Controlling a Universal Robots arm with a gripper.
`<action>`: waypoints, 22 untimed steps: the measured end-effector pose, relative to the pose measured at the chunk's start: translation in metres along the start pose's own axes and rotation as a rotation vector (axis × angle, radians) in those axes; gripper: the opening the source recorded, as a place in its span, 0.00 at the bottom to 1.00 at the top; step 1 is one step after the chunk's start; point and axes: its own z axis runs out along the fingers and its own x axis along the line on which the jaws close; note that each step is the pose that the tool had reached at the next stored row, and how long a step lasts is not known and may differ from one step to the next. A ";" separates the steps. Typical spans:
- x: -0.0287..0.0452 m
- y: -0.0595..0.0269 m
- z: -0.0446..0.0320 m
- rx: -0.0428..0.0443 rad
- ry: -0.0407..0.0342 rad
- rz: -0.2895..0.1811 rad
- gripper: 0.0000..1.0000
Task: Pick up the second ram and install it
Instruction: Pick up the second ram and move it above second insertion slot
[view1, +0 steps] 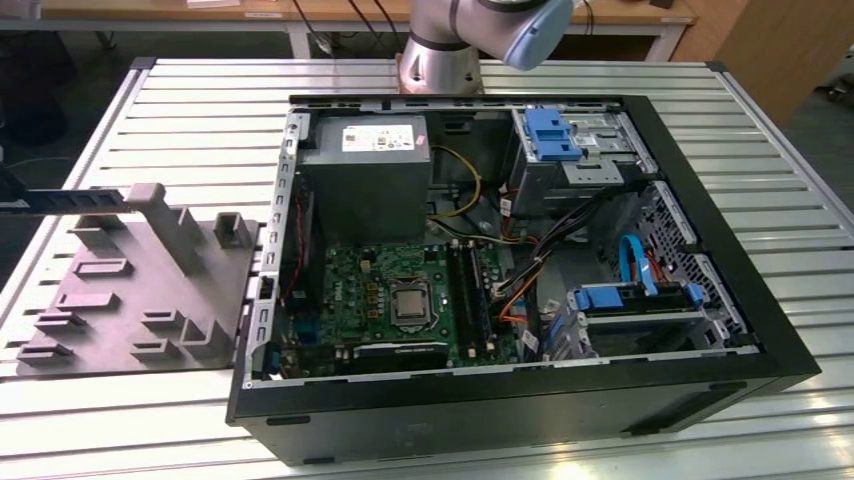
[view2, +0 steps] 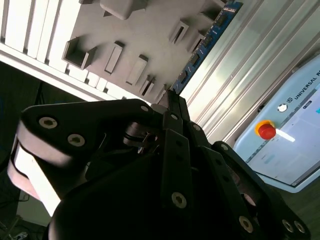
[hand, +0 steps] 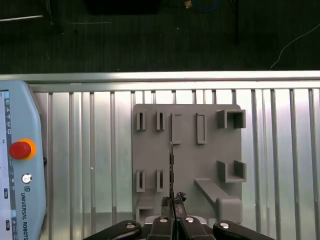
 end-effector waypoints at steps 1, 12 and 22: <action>-0.0001 -0.0021 0.0000 0.0001 0.0000 0.000 0.11; -0.0010 -0.0259 -0.0008 0.0001 0.0000 0.000 0.11; -0.0018 -0.0477 -0.0014 0.0000 0.0000 0.000 0.11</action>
